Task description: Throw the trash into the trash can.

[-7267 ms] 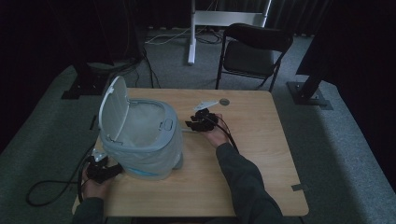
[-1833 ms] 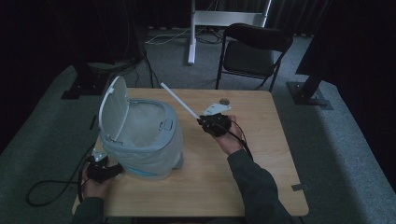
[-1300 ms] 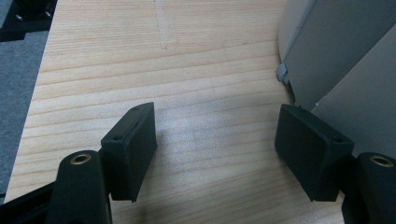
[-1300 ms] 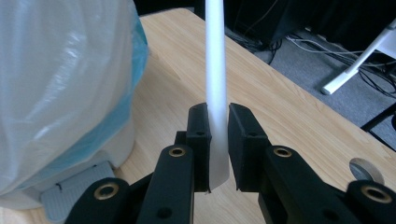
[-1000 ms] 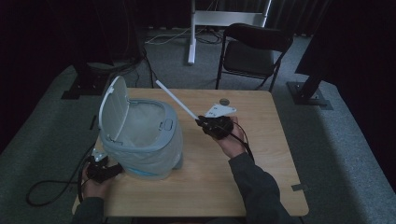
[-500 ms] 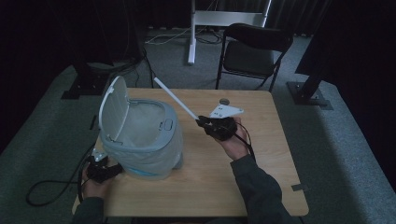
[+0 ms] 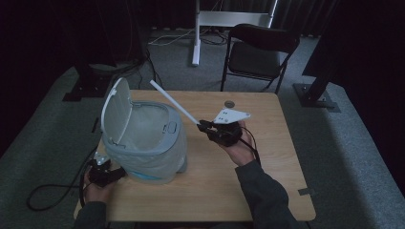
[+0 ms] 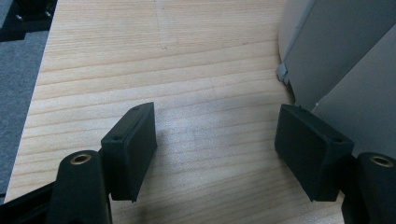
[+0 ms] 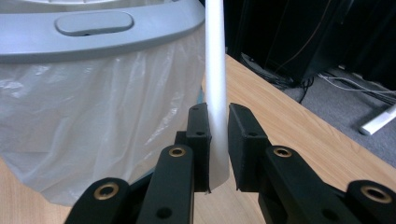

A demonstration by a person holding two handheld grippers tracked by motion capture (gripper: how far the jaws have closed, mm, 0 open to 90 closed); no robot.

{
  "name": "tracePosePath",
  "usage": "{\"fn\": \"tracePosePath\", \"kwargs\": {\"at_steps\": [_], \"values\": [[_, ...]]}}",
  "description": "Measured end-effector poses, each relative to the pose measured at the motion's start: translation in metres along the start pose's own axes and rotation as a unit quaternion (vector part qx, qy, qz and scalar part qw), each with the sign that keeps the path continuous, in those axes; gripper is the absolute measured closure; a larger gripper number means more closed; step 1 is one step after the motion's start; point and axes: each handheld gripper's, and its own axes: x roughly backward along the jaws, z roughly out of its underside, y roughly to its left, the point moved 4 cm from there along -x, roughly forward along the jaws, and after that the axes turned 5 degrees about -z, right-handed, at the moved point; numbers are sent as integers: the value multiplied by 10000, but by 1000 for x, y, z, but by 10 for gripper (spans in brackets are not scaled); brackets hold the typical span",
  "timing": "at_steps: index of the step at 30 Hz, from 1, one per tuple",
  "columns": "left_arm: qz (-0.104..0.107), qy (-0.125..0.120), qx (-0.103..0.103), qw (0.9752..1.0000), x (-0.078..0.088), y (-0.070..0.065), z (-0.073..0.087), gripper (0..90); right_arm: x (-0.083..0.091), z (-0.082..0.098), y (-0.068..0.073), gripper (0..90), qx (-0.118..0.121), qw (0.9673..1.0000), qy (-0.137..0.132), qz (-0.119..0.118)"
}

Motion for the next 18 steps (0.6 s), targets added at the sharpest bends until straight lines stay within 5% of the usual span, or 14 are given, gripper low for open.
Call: {"fn": "tracePosePath", "kwargs": {"at_steps": [18], "values": [[-1,-1,2,10000,0,0,0,299,-2,-2,12,789,26,9974,-128,-710]]}}
